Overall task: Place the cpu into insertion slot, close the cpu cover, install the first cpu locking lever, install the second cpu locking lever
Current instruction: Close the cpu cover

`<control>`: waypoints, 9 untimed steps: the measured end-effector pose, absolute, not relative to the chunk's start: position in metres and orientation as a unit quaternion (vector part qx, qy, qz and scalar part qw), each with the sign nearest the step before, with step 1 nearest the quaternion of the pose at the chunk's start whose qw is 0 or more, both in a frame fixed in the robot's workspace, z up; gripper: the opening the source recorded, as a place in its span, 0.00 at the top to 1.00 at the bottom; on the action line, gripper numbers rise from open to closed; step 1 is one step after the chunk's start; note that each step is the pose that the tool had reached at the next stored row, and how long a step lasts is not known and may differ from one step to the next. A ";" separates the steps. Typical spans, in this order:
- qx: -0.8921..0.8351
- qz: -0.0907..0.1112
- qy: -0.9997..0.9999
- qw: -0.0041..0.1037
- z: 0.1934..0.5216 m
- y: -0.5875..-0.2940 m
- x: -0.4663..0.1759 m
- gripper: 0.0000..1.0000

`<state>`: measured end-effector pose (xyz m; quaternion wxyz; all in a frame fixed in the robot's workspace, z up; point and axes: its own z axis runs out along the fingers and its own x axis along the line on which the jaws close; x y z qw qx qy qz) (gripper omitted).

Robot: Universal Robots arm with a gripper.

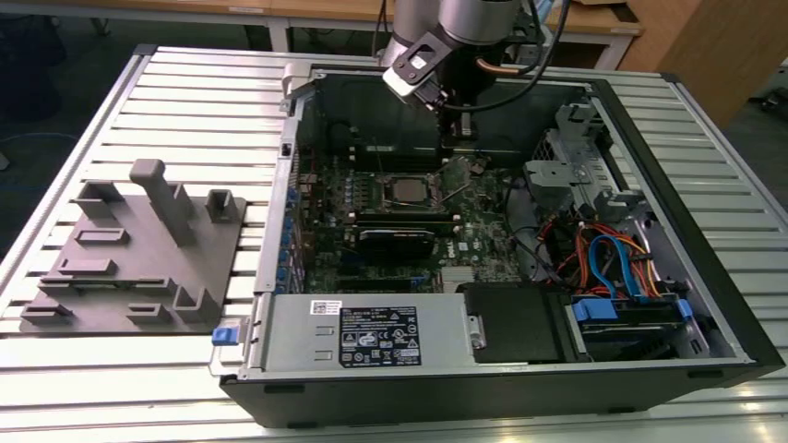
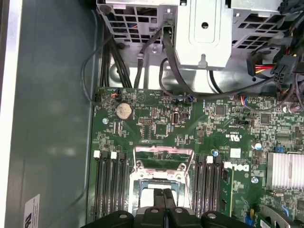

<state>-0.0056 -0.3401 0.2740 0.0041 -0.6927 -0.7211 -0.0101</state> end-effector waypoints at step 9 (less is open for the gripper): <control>-0.693 -0.010 -0.721 0.004 0.274 -0.340 -0.004 0.90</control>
